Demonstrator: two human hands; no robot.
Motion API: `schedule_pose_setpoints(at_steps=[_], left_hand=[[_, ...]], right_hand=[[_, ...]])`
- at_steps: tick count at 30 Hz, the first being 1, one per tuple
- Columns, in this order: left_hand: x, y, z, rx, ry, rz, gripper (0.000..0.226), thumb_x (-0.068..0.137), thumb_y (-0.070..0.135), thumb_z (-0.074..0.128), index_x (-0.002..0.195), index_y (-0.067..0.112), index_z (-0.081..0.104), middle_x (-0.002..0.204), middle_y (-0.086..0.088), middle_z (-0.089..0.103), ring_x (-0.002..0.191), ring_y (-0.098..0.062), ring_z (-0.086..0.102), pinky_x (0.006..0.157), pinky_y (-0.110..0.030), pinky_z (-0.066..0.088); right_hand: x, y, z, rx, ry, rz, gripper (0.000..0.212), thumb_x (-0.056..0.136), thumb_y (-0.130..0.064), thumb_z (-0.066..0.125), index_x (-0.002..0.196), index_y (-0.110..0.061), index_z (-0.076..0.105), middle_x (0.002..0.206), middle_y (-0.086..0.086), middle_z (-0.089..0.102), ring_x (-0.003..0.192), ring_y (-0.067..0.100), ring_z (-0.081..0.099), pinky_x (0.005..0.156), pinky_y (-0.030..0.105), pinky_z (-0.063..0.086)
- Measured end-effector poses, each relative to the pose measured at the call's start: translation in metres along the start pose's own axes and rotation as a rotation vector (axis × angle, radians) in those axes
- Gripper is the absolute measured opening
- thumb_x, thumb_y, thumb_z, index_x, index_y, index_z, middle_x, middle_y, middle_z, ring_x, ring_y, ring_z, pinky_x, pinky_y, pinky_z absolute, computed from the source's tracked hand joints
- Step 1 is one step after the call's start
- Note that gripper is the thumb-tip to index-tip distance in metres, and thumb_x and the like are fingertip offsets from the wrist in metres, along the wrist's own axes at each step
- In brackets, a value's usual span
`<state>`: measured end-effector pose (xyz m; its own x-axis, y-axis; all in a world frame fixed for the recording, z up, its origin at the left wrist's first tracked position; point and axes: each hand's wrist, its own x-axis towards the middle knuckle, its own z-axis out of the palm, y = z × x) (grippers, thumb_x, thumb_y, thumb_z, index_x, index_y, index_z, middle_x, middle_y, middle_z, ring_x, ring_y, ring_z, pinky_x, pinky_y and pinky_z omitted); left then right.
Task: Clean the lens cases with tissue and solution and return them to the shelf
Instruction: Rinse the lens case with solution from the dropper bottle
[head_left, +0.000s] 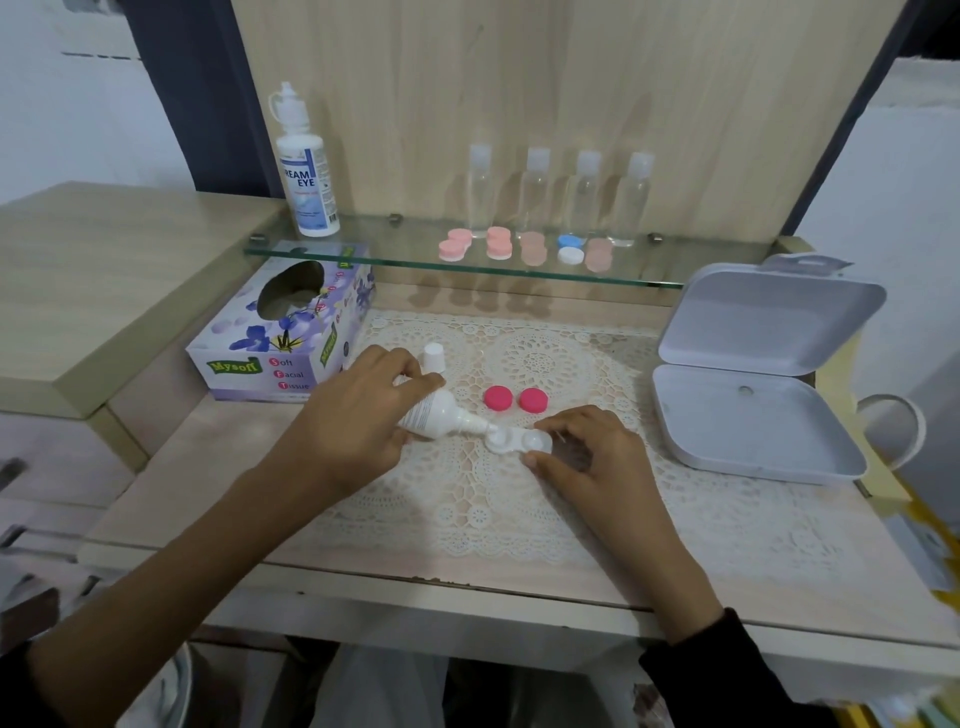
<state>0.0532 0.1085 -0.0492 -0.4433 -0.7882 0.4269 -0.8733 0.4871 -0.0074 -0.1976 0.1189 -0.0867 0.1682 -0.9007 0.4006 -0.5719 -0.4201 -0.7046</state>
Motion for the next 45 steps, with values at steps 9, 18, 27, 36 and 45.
schedule_pose_setpoints(at_steps=[9, 18, 27, 36, 45], left_hand=[[0.020, 0.010, -0.021, 0.117, -0.016, 0.105, 0.069, 0.036, -0.001, 0.088, 0.102, 0.011, 0.071, 0.094, -0.011, 0.063, 0.081, -0.033, 0.059, 0.052, -0.040, 0.050], [0.030, 0.015, -0.033, 0.170, -0.056, 0.154, 0.056, 0.038, 0.003, 0.086, 0.092, 0.009, 0.073, 0.080, -0.009, 0.059, 0.072, -0.030, 0.054, 0.048, -0.029, 0.033], [0.032, 0.018, -0.038, 0.171, -0.069, 0.151, 0.052, 0.039, 0.004, 0.087, 0.089, 0.009, 0.074, 0.077, -0.008, 0.059, 0.071, -0.029, 0.054, 0.046, -0.027, 0.033], [0.032, 0.019, -0.040, 0.169, -0.057, 0.168, 0.050, 0.034, 0.004, 0.088, 0.083, 0.009, 0.074, 0.072, -0.007, 0.058, 0.066, -0.029, 0.055, 0.043, -0.025, 0.033], [0.033, 0.018, -0.039, 0.148, -0.056, 0.161, 0.048, 0.038, 0.004, 0.087, 0.084, 0.009, 0.074, 0.072, -0.007, 0.058, 0.068, -0.029, 0.054, 0.045, -0.025, 0.032]], right_hand=[[-0.001, -0.001, 0.000, -0.013, 0.004, 0.001, 0.014, 0.080, -0.028, 0.072, 0.092, -0.021, 0.070, 0.090, -0.010, 0.062, 0.090, 0.008, 0.053, 0.073, 0.021, 0.040], [0.000, -0.001, 0.001, -0.036, 0.003, -0.006, 0.014, 0.081, -0.023, 0.074, 0.094, -0.019, 0.070, 0.092, -0.009, 0.063, 0.091, 0.008, 0.053, 0.074, 0.021, 0.039], [0.000, -0.001, 0.001, -0.041, 0.008, -0.006, 0.016, 0.081, -0.023, 0.075, 0.095, -0.019, 0.070, 0.093, -0.009, 0.063, 0.091, 0.008, 0.054, 0.076, 0.022, 0.041], [0.001, 0.001, 0.002, -0.066, 0.011, -0.019, 0.016, 0.081, -0.024, 0.076, 0.095, -0.019, 0.070, 0.091, -0.010, 0.062, 0.090, 0.006, 0.053, 0.072, 0.014, 0.035], [0.001, 0.001, 0.001, -0.063, 0.008, -0.020, 0.015, 0.081, -0.024, 0.075, 0.094, -0.018, 0.070, 0.090, -0.009, 0.062, 0.089, 0.008, 0.052, 0.073, 0.017, 0.036]])
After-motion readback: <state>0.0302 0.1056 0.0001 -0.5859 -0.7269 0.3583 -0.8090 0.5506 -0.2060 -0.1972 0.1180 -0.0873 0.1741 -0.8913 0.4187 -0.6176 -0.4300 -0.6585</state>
